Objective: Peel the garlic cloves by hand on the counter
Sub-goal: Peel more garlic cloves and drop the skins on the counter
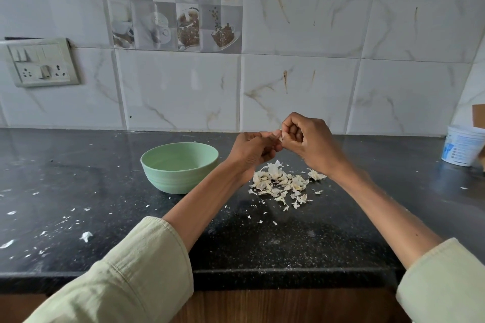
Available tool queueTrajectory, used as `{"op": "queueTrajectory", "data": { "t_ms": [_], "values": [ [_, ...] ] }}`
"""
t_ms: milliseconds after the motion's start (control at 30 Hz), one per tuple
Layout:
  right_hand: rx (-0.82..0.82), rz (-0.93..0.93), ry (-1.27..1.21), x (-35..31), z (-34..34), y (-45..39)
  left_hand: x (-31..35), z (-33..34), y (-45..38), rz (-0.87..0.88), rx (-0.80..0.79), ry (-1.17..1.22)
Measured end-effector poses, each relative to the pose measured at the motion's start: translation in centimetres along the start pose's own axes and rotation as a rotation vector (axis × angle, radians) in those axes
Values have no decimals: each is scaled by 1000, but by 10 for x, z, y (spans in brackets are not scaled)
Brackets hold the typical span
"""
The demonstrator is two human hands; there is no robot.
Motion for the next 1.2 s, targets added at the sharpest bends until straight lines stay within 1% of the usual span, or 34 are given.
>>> {"op": "queueTrajectory", "data": {
  "t_ms": [100,200,300,467,700,800,900,1000,1200],
  "values": [
    [-59,9,4,2,2,1,2,-4,-2,-21,46,97],
    [-76,26,-28,3,2,1,5,-10,-4,-4,86,121],
    [-97,48,-59,5,-3,1,6,-11,-4,3,79,88],
    [-143,107,10,14,-7,3,8,-8,-3,38,32,-6],
    [-272,113,-53,15,-4,5,7,-9,-3,23,24,-23],
    [-226,91,-60,13,-7,4,6,-8,-3,7,30,-36],
    [-92,66,-72,10,-10,1,5,-9,-4,10,33,-69],
    [5,59,-94,7,-11,0,3,-8,-4,41,15,-179],
    [17,80,-110,7,-11,1,3,-3,-2,141,8,-309]
  ]
}}
Point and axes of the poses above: each hand's wrist, its own y-axis away from the middle knuckle, its own z-axis out of the palm, x = y × z, the point moved 3 cm from there along -y, towards the middle knuckle
